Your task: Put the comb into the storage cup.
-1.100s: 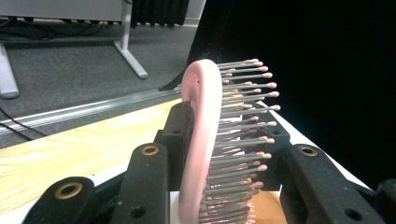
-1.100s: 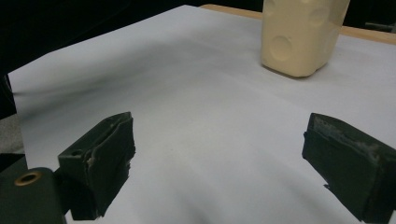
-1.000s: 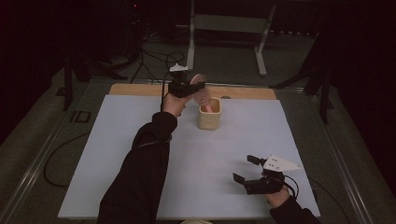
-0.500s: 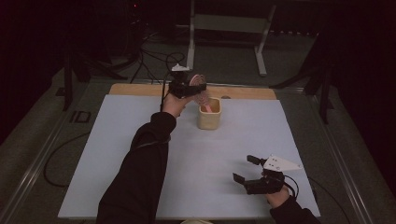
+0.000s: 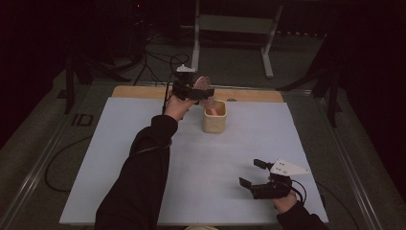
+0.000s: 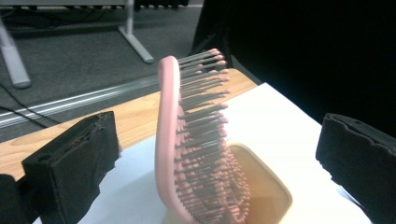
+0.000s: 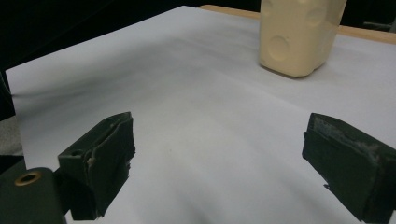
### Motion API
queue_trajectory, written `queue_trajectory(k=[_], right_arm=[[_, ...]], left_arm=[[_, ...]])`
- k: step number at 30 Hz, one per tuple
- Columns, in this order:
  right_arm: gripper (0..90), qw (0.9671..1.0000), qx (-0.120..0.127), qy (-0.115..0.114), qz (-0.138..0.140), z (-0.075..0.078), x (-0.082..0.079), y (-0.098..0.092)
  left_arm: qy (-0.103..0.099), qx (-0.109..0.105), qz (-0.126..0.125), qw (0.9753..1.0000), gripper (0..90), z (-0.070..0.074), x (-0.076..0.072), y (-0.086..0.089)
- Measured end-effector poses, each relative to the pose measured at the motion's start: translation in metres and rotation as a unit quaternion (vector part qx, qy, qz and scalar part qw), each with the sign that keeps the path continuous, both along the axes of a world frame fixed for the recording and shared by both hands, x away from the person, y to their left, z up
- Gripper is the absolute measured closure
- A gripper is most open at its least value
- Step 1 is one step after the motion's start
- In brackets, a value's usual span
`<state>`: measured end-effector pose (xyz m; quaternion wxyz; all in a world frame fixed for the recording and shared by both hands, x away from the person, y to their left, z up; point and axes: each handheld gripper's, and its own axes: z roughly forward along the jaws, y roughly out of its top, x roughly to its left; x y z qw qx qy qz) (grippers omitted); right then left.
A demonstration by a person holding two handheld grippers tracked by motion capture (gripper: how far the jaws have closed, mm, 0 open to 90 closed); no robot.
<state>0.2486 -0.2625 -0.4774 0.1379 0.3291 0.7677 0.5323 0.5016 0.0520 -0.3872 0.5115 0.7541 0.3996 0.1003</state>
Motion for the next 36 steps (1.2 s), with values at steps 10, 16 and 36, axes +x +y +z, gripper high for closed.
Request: queue_trajectory(k=[10, 16, 36], right_arm=[[8.9, 1.0, -0.001, -0.001, -0.004, 0.0, 0.001, -0.001], [9.0, 1.0, -0.003, -0.002, -0.005, 0.0, 0.0, 0.0], [8.9, 1.0, -0.005, -0.002, -0.003, 0.0, 0.0, 0.001]], left_arm=[[-0.012, 0.005, -0.023, 0.9997, 0.0, 0.003, -0.012, 0.008], [-0.013, 0.006, -0.039, 0.9992, 0.0, 0.002, -0.02, 0.012], [-0.021, -0.01, -0.083, 0.9963, 0.0, 0.0, -0.045, 0.031]])
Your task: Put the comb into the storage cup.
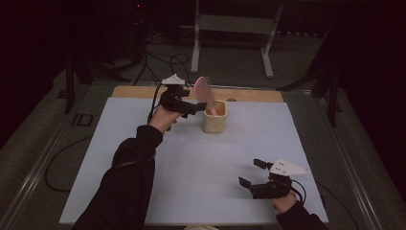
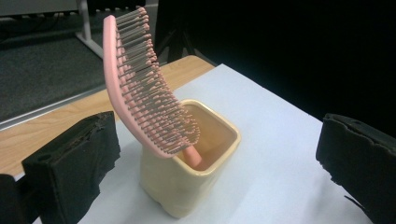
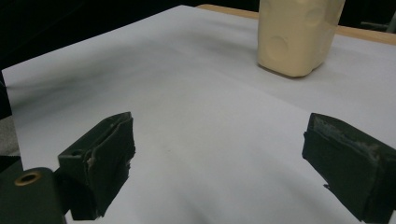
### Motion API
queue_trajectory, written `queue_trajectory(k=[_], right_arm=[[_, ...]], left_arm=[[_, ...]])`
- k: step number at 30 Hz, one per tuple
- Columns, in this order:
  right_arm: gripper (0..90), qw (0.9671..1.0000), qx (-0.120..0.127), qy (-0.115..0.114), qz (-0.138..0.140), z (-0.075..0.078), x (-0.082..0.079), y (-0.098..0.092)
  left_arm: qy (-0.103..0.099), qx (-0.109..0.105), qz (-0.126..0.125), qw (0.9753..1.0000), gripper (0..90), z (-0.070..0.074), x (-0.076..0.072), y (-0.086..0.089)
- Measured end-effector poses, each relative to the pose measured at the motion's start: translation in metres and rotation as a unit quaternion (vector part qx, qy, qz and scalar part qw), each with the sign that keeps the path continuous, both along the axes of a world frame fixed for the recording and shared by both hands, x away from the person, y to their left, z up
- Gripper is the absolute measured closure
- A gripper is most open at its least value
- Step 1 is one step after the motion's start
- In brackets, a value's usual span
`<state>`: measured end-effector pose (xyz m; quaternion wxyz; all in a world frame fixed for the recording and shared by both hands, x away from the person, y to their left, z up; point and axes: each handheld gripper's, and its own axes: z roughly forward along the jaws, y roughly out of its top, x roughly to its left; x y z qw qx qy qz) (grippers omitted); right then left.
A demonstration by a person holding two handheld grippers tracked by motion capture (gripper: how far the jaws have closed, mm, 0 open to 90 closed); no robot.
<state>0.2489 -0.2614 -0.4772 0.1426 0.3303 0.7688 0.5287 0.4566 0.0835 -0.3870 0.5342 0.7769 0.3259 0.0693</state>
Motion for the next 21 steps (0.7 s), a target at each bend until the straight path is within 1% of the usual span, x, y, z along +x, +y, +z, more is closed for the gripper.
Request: queue_trajectory(k=[10, 12, 13, 17, 19, 21], right_arm=[[8.9, 1.0, 0.002, 0.0, -0.001, 0.001, 0.0, 0.0], [8.9, 1.0, 0.001, 0.0, -0.001, 0.0, 0.0, 0.0], [8.9, 1.0, 0.001, 0.001, 0.0, 0.0, 0.0, 0.0], [8.9, 1.0, 0.003, 0.001, -0.002, 0.001, 0.0, 0.0], [8.9, 1.0, 0.002, 0.0, -0.001, 0.001, 0.0, 0.0], [8.9, 1.0, 0.002, -0.001, -0.001, 0.001, 0.0, 0.0]], left_arm=[[-0.004, -0.002, -0.006, 1.0, 0.0, 0.0, -0.008, 0.005], [-0.003, -0.003, -0.01, 0.9999, 0.0, 0.0, -0.009, 0.006], [-0.005, -0.002, -0.011, 0.9999, 0.0, 0.0, -0.01, 0.006], [-0.006, -0.005, -0.011, 0.9999, 0.0, 0.0, -0.014, 0.011], [-0.004, -0.002, -0.011, 0.9999, 0.0, 0.0, -0.016, 0.013], [-0.006, 0.001, -0.012, 0.9999, 0.0, -0.001, -0.019, 0.016]])
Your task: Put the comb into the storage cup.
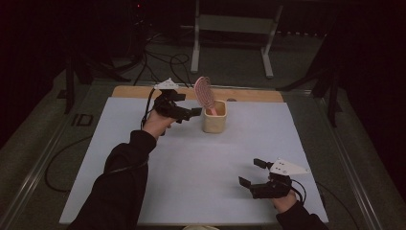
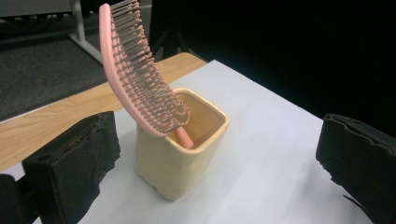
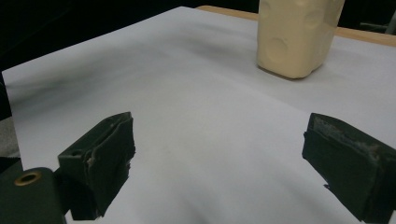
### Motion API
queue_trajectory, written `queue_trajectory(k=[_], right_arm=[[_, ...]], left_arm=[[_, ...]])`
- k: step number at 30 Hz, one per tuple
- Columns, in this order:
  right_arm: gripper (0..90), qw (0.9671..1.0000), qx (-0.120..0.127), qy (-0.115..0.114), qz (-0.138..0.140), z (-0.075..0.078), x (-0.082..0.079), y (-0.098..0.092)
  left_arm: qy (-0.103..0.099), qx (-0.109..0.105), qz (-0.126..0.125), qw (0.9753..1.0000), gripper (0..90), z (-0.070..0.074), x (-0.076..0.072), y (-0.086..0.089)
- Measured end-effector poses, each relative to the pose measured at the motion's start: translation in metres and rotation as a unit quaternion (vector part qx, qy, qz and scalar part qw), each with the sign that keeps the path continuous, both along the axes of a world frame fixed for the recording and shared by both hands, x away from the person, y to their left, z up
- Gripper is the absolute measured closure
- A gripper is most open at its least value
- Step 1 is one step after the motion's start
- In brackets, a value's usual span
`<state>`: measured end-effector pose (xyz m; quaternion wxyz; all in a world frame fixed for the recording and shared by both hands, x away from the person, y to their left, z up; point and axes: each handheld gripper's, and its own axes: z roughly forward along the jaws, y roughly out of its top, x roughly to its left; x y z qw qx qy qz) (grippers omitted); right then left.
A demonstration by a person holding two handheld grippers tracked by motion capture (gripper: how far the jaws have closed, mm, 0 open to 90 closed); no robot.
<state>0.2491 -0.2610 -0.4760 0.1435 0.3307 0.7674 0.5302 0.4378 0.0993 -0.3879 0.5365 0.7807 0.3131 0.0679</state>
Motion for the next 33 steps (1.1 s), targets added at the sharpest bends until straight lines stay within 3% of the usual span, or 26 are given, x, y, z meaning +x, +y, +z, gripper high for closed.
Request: queue_trajectory(k=[33], right_arm=[[8.9, 1.0, -0.002, -0.001, -0.004, 0.001, 0.0, 0.0]], left_arm=[[-0.006, 0.031, 0.013, 0.9994, 0.0, -0.015, -0.043, 0.05]])
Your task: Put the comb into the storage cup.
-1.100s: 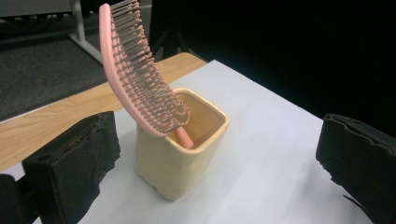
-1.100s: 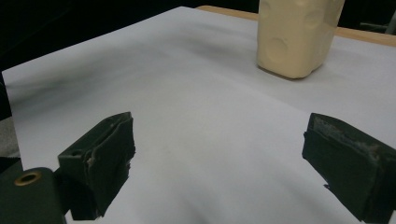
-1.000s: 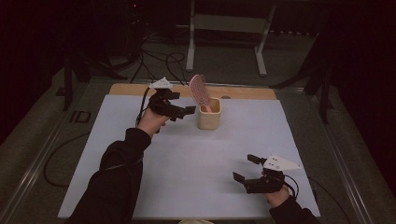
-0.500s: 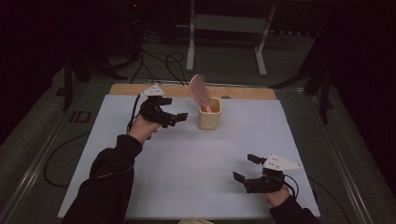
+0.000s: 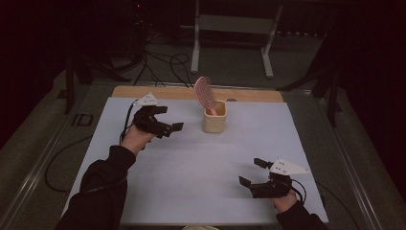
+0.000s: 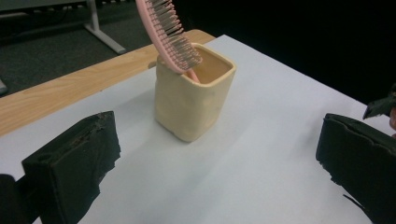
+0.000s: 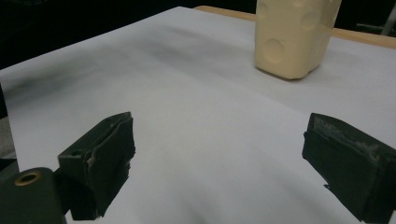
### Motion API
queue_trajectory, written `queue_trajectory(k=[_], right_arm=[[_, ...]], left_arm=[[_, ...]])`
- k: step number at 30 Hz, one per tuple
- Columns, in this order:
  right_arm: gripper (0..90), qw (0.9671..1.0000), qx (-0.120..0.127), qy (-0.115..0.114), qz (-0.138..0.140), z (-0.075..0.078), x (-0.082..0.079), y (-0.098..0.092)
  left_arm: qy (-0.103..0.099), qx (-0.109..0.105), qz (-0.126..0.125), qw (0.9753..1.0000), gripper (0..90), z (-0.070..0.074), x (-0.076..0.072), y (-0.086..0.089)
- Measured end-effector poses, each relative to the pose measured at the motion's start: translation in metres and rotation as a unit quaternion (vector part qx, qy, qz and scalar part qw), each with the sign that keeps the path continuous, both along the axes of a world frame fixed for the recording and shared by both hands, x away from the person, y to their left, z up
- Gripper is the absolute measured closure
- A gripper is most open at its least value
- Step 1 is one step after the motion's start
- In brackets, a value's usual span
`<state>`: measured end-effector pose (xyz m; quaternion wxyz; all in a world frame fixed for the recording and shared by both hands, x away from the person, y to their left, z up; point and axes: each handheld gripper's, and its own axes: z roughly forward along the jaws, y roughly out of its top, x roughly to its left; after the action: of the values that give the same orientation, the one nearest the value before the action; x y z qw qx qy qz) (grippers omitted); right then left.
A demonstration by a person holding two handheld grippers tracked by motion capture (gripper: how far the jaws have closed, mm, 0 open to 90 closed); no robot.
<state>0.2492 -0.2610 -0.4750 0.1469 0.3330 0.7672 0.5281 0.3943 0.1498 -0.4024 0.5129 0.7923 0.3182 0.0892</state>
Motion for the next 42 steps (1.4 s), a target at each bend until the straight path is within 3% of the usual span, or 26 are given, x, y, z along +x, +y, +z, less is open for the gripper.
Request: queue_trajectory(k=[18, 26, 42], right_arm=[[8.9, 1.0, 0.001, -0.002, 0.0, 0.001, 0.0, 0.001], [8.9, 1.0, 0.001, -0.002, 0.0, 0.001, 0.0, 0.001], [8.9, 1.0, 0.0, 0.001, -0.001, 0.0, 0.0, 0.002]], left_arm=[[0.001, 0.018, 0.01, 0.9998, 0.0, -0.019, -0.037, 0.032], [0.002, 0.017, 0.013, 0.9998, 0.0, -0.024, -0.05, 0.041], [0.009, 0.018, 0.025, 0.9995, 0.0, -0.051, -0.082, 0.059]])
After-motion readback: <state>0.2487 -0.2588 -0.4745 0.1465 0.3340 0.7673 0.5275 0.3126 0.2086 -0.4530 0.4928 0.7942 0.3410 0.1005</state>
